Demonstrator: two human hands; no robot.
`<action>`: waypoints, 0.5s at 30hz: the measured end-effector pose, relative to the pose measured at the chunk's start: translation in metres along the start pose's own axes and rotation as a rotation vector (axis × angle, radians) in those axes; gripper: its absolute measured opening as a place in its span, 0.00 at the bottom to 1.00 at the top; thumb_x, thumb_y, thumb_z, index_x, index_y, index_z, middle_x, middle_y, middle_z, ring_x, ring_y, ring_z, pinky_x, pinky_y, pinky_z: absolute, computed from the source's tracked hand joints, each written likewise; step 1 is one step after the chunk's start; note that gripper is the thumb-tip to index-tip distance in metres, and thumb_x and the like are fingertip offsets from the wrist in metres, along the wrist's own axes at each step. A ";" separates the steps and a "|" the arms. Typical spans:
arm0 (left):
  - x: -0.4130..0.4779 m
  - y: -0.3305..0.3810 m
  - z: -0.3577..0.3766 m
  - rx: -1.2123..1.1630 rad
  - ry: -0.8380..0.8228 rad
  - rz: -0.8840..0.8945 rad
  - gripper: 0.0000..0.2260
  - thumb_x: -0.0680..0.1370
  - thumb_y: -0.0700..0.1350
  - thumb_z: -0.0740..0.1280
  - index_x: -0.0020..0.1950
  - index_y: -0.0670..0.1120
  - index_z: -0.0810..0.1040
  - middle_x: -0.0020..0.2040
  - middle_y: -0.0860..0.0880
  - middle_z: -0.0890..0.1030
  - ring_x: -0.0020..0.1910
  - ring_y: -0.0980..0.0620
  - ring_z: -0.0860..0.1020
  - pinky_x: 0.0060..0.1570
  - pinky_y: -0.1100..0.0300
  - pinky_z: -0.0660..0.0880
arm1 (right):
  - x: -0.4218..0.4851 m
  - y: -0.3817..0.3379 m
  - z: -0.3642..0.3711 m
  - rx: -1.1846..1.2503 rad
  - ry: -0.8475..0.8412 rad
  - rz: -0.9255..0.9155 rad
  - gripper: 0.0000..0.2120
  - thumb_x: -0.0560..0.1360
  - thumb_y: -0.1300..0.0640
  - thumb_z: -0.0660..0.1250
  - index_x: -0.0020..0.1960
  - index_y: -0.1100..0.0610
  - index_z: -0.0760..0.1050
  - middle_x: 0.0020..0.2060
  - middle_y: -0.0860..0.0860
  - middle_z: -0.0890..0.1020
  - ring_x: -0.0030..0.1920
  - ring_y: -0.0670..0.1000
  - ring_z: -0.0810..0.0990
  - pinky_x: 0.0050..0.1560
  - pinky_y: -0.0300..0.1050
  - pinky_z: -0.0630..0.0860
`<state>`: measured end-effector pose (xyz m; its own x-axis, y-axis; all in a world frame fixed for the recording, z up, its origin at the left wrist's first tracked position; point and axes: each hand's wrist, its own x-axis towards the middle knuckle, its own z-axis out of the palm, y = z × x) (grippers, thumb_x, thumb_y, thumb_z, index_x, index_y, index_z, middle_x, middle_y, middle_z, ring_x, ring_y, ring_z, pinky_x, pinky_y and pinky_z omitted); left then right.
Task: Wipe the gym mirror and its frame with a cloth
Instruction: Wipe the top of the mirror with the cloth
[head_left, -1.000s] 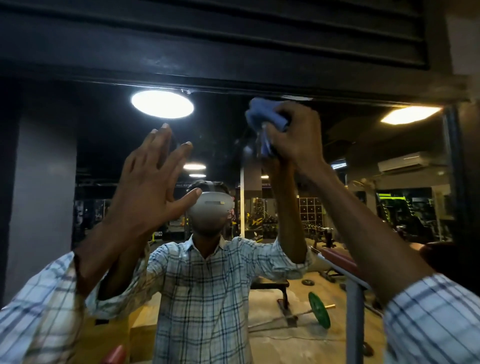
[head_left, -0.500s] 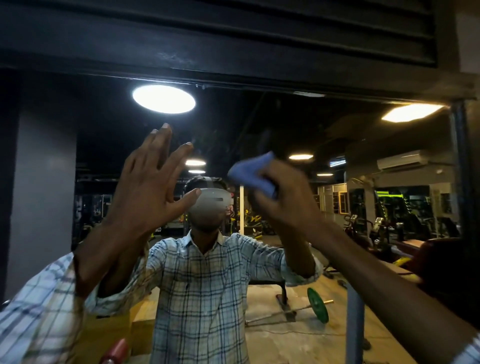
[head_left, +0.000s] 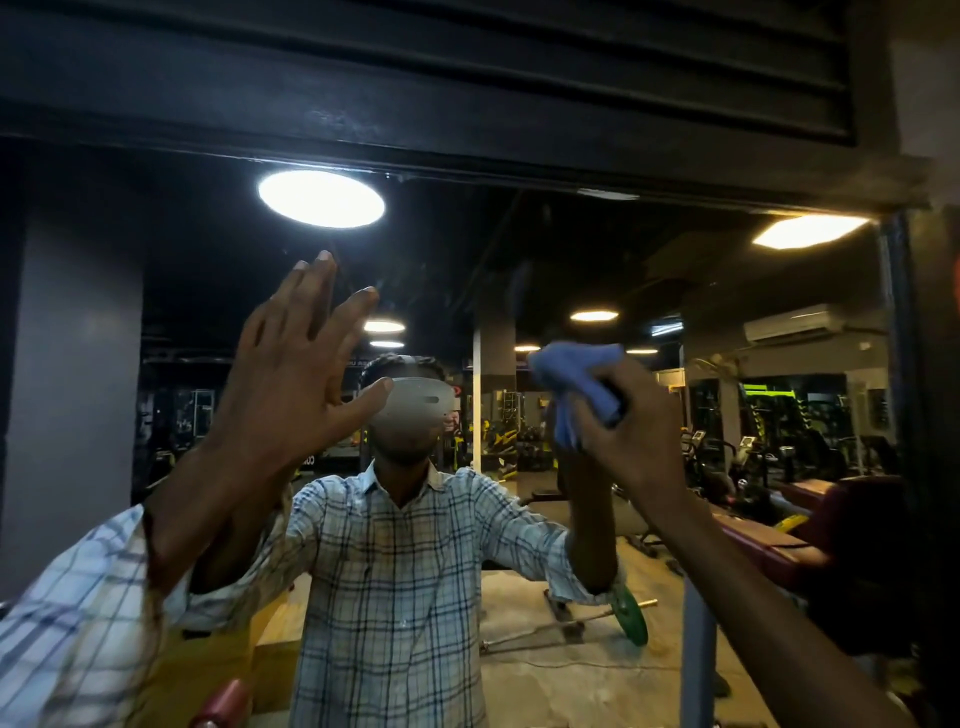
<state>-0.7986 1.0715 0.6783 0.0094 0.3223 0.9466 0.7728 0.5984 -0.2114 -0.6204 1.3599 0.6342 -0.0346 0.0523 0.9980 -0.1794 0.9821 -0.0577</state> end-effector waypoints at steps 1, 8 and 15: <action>0.000 0.000 0.000 -0.005 0.000 0.000 0.40 0.74 0.70 0.59 0.84 0.55 0.57 0.85 0.45 0.46 0.84 0.43 0.46 0.77 0.37 0.55 | 0.003 -0.002 0.003 0.025 0.133 0.121 0.11 0.75 0.57 0.72 0.57 0.54 0.77 0.49 0.46 0.78 0.46 0.37 0.76 0.52 0.37 0.78; -0.001 -0.002 -0.001 -0.008 0.006 0.003 0.40 0.74 0.68 0.61 0.83 0.54 0.58 0.85 0.44 0.47 0.84 0.43 0.47 0.77 0.37 0.55 | -0.005 -0.039 0.035 -0.014 -0.442 -0.340 0.11 0.77 0.51 0.67 0.58 0.52 0.74 0.50 0.43 0.75 0.45 0.36 0.71 0.48 0.28 0.69; -0.008 -0.013 -0.007 -0.015 -0.007 -0.012 0.40 0.75 0.69 0.60 0.83 0.55 0.58 0.86 0.45 0.45 0.84 0.44 0.46 0.77 0.38 0.54 | -0.006 -0.068 0.060 0.104 -0.299 -0.234 0.10 0.78 0.56 0.68 0.58 0.53 0.74 0.51 0.44 0.76 0.47 0.39 0.74 0.48 0.32 0.73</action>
<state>-0.8048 1.0560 0.6749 -0.0045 0.3204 0.9473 0.7821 0.5914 -0.1963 -0.6670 1.2824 0.6306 -0.2631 -0.2415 0.9341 -0.3149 0.9366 0.1534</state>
